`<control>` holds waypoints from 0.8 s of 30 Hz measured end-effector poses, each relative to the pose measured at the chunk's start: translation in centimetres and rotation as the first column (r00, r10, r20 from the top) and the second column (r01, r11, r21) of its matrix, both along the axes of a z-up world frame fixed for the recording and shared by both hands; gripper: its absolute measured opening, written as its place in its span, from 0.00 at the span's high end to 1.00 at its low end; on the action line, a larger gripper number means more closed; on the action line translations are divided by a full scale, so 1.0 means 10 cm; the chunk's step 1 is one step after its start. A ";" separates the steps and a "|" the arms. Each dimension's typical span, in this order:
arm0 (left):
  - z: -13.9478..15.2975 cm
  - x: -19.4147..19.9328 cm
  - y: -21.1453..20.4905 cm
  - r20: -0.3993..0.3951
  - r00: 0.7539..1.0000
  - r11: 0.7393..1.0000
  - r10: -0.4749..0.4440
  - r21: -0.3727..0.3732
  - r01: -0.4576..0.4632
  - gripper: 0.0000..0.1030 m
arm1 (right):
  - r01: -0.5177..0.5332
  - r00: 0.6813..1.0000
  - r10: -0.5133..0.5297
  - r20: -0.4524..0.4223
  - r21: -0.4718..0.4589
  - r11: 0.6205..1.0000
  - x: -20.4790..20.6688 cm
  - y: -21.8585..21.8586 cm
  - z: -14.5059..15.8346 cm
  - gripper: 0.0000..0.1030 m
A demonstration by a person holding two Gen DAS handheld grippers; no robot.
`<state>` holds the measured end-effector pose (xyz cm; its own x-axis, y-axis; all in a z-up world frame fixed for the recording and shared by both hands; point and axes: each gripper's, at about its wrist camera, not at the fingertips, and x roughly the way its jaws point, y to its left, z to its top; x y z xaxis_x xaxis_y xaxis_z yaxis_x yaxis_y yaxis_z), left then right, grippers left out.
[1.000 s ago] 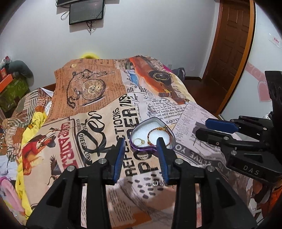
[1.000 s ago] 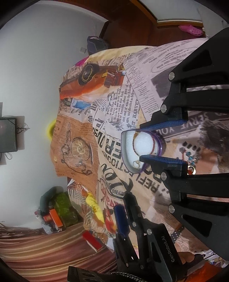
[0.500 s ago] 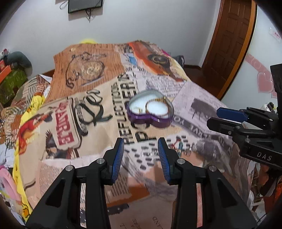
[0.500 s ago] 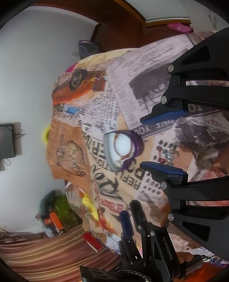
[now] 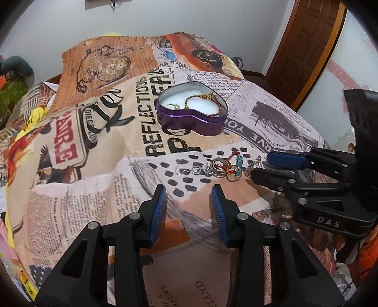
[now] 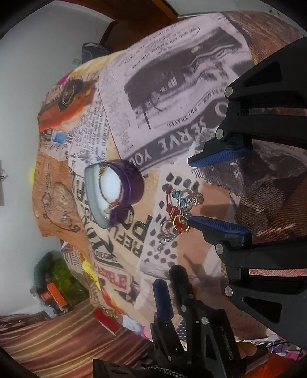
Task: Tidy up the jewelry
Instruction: 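Grasp the silver ring with the right tool while the left tool grasps a gold hoop ring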
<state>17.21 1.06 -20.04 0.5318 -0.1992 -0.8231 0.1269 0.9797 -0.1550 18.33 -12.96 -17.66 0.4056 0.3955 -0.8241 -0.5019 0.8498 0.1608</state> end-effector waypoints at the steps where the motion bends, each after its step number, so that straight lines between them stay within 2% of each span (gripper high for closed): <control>1: -0.01 0.01 -0.01 -0.006 1.000 1.000 0.001 -0.008 -0.001 0.62 | -0.003 1.000 0.003 0.000 0.004 1.000 0.01 0.00 -0.01 0.62; 2: -0.02 0.01 -0.02 -0.012 1.000 1.000 -0.001 -0.025 0.000 0.62 | -0.010 1.000 0.010 -0.001 0.008 1.000 0.01 0.01 -0.02 0.64; 5: -0.05 0.03 -0.06 -0.024 1.000 0.998 -0.012 -0.057 0.011 0.62 | -0.035 0.999 0.035 -0.010 0.012 0.999 0.02 0.03 -0.05 0.78; 7: -0.06 0.04 -0.11 -0.025 0.999 0.998 -0.023 -0.062 0.021 0.62 | -0.039 0.999 0.039 -0.012 0.008 0.999 0.03 0.04 -0.09 0.82; 10: -0.06 0.07 -0.19 -0.022 0.999 0.998 -0.038 -0.060 0.036 0.62 | -0.048 0.999 0.048 -0.005 0.012 0.999 0.02 0.03 -0.10 0.83; 13: -0.06 0.10 -0.26 -0.023 0.998 0.997 -0.057 -0.057 0.056 0.67 | -0.049 0.999 0.049 0.005 0.016 0.999 0.02 0.03 -0.10 0.83; 19: -0.08 0.18 -0.41 -0.029 0.995 0.994 -0.094 -0.052 0.093 0.68 | -0.009 1.000 0.008 0.014 0.040 0.999 0.05 -0.14 -0.05 0.83; 24: -0.12 0.26 -0.47 -0.035 0.996 0.996 -0.087 -0.029 0.086 0.77 | 0.017 1.000 -0.018 0.023 0.054 0.998 0.07 -0.28 -0.01 0.83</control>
